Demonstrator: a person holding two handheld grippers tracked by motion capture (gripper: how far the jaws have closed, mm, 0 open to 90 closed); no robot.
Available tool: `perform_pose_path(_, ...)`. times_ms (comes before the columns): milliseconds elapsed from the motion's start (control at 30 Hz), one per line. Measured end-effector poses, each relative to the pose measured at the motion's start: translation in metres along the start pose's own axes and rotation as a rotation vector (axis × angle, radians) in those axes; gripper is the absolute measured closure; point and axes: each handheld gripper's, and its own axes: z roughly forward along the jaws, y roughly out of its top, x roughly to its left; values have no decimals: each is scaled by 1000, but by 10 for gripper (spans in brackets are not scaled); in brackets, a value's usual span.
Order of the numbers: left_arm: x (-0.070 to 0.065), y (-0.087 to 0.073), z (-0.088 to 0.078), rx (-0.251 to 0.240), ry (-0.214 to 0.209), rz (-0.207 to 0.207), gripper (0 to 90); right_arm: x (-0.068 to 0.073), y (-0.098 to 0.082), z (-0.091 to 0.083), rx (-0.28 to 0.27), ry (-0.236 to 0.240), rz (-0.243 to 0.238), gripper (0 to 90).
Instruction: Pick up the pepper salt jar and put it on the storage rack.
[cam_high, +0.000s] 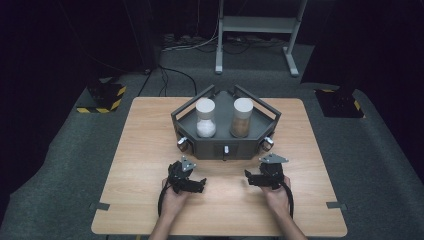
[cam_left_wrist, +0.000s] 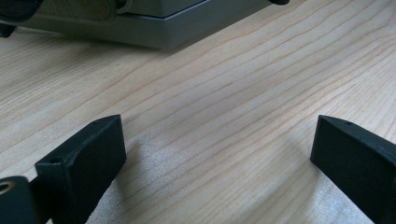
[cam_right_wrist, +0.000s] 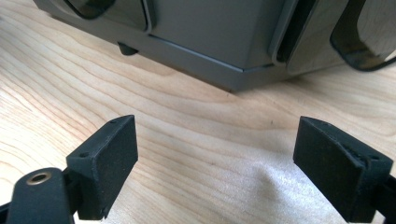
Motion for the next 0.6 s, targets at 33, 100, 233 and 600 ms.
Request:
perform_pose_path(33, 0, 0, 0, 1, 0, 0, 33, 1, 0, 1, 4, -3, 0, 135)
perform_pose_path(100, 0, 0, 0, 2, 0, 2, 33, 2, -1, 2, 11, -8, 1, 132)
perform_pose_path(233, 1, 0, 0, 2, -1, 1, 33, 4, -2, 7, 34, -16, 2, 126)
perform_pose_path(600, 0, 0, 0, 3, 2, 4, 33, 5, -8, 11, 34, -18, 2, 100)
